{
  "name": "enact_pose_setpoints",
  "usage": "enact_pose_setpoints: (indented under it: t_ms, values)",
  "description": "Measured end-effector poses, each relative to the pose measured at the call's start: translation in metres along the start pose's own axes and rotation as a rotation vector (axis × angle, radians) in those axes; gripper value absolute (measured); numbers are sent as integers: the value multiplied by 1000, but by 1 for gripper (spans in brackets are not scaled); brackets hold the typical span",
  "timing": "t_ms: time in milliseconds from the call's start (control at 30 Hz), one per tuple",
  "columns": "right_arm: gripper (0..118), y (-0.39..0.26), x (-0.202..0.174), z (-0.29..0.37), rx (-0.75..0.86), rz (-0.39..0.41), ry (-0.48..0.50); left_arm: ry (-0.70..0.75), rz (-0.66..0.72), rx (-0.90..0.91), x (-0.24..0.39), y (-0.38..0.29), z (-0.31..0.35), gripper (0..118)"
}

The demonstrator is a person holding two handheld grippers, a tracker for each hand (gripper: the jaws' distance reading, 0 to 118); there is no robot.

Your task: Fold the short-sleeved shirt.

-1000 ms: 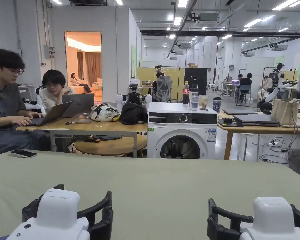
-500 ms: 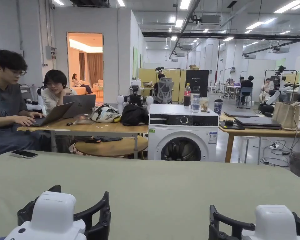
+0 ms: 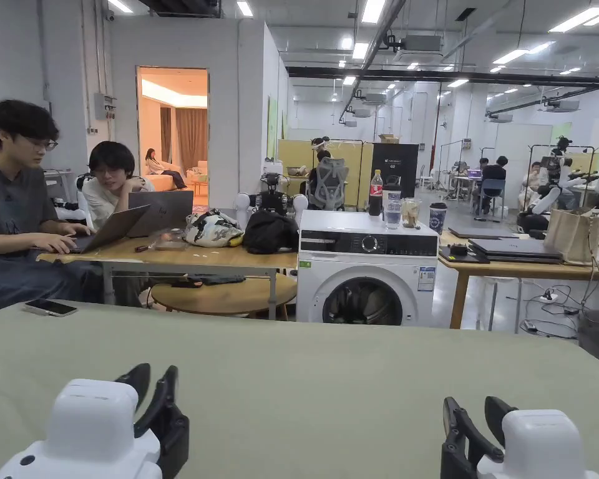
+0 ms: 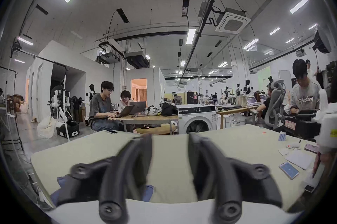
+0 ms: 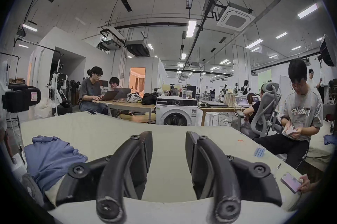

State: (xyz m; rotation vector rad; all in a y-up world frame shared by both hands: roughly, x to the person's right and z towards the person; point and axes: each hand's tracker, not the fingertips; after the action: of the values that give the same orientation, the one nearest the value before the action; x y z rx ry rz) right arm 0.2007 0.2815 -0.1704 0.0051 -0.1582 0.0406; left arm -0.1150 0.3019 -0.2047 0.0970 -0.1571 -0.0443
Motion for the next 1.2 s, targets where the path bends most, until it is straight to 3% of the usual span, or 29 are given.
enact_pose_setpoints:
  t_ms: [33,67,133,200,333,500,600,667,767,1200]
  values:
    - [16,0,-1,0,-5,-1,15,4,-9,-1,0,-1,0,0]
    - [16,-1,-2,0,-7,3,15,10,-14,0,1,-1,1,0]
    - [0,-2,-9,0,11,54,-59,-15,6,-16,-2,-1,0,0]
    - [0,0,-8,-2,-10,41,-2,-9,12,-25,-2,-2,-1,0]
    - [0,0,-2,-6,7,13,-20,-53,59,-36,-7,-4,-6,0]
    - [0,2,17,-17,-9,-124,-9,-41,17,-46,-3,0,-15,0]
    - [0,2,20,-24,-19,-61,-47,-70,32,-48,-2,-1,-22,0]
    - [0,2,23,-29,-30,-65,-12,-72,44,-49,-1,-2,-24,0]
    - [0,2,19,-32,-37,2,-11,-56,29,-63,3,-3,-26,0]
    - [0,5,8,-35,-24,37,-6,-89,29,-34,5,1,-35,0]
